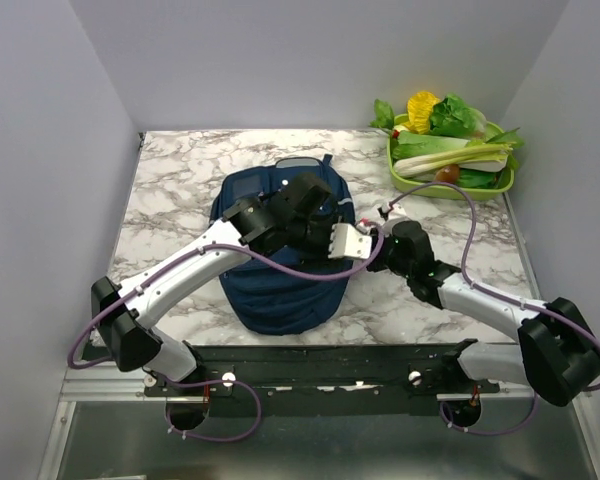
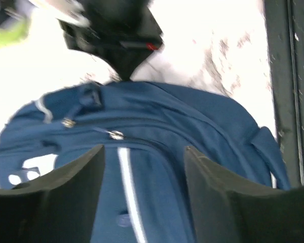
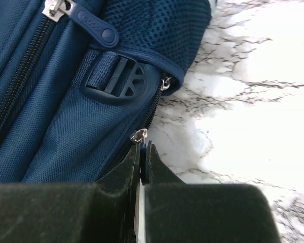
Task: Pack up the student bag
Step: Zip the student bag at the center of the board, then reset both arms
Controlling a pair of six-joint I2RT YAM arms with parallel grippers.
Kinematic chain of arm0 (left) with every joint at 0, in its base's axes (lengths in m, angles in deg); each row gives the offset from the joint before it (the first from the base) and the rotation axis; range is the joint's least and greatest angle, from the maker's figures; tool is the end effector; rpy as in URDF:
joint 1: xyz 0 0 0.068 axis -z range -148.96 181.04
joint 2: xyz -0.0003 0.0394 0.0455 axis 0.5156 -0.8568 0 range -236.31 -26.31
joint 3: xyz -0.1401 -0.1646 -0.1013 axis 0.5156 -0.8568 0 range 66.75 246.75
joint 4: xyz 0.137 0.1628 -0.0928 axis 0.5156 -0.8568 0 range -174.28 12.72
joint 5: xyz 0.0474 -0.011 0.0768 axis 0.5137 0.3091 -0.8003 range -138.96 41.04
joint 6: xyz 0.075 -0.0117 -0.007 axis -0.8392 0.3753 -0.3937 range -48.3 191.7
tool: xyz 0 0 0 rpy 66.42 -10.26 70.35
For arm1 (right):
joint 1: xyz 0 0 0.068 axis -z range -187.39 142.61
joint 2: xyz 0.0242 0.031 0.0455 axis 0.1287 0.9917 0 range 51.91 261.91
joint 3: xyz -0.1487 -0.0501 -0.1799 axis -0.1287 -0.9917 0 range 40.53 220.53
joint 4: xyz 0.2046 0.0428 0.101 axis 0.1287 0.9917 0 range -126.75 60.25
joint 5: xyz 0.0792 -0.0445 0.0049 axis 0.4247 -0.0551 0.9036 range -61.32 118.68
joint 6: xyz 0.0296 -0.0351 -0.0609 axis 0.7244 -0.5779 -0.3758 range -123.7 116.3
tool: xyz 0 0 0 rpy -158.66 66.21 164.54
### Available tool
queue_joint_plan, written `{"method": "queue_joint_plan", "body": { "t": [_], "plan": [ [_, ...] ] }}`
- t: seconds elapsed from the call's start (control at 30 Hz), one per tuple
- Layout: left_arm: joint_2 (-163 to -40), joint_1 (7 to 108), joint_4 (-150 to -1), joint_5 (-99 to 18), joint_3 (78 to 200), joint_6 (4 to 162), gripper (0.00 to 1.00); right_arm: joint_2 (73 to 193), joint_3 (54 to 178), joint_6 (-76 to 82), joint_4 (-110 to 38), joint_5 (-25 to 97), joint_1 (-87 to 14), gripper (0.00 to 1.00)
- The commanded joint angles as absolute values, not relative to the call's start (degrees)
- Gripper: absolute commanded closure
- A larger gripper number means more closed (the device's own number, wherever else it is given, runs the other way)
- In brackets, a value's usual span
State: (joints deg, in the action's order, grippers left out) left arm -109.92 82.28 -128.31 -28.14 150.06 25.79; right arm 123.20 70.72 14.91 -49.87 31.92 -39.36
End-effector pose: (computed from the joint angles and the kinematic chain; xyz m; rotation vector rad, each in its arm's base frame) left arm 0.1652 -0.2422 0.2946 1.9357 1.4979 -0.4881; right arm 0.2267 0.1456 0.1700 -0.2814 2.0946 0.5967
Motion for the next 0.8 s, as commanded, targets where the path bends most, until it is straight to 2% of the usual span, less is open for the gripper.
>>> {"method": "queue_joint_plan", "body": {
  "t": [0.0, 0.03, 0.17, 0.27, 0.3, 0.4, 0.6, 0.7, 0.77],
  "plan": [
    [-113.5, 83.2, -122.6, -29.7, 161.8, 36.3, 0.12, 120.2, 72.4, 17.3, -47.0, 18.9, -38.3, 0.89],
    [-114.4, 83.1, -123.0, -29.7, 164.4, 37.6, 0.01, 120.9, 73.3, 18.3, -45.4, 16.8, -38.2, 0.89],
    [-120.8, 82.3, -129.0, -33.0, 177.0, 41.7, 0.01, 122.8, 78.3, 21.7, -36.9, 8.7, -35.4, 0.85],
    [-120.3, 79.5, -129.3, -34.5, 179.3, 44.5, 0.01, 122.4, 79.9, 21.4, -33.7, 9.2, -34.3, 0.66],
    [-119.7, 78.6, -129.1, -35.0, 178.9, 45.3, 0.01, 122.1, 80.2, 20.7, -33.5, 11.0, -34.3, 0.53],
    [-118.1, 74.8, -128.7, -36.1, 176.7, 47.9, 0.01, 121.1, 81.1, 19.7, -31.0, 14.4, -34.3, 0.36],
    [-121.8, 59.0, -136.3, -25.6, 179.8, 57.1, 0.01, 113.5, 81.4, 18.5, -28.8, 18.9, -34.3, 0.27],
    [-117.1, 51.3, -128.8, -22.7, 170.5, 60.0, 0.01, 111.6, 82.8, 17.7, -26.6, 20.8, -34.3, 0.24],
    [-113.1, 50.2, -124.5, -29.1, 163.5, 60.5, 0.01, 110.6, 83.6, 16.8, -25.2, 21.3, -34.3, 0.23]
  ]
}}
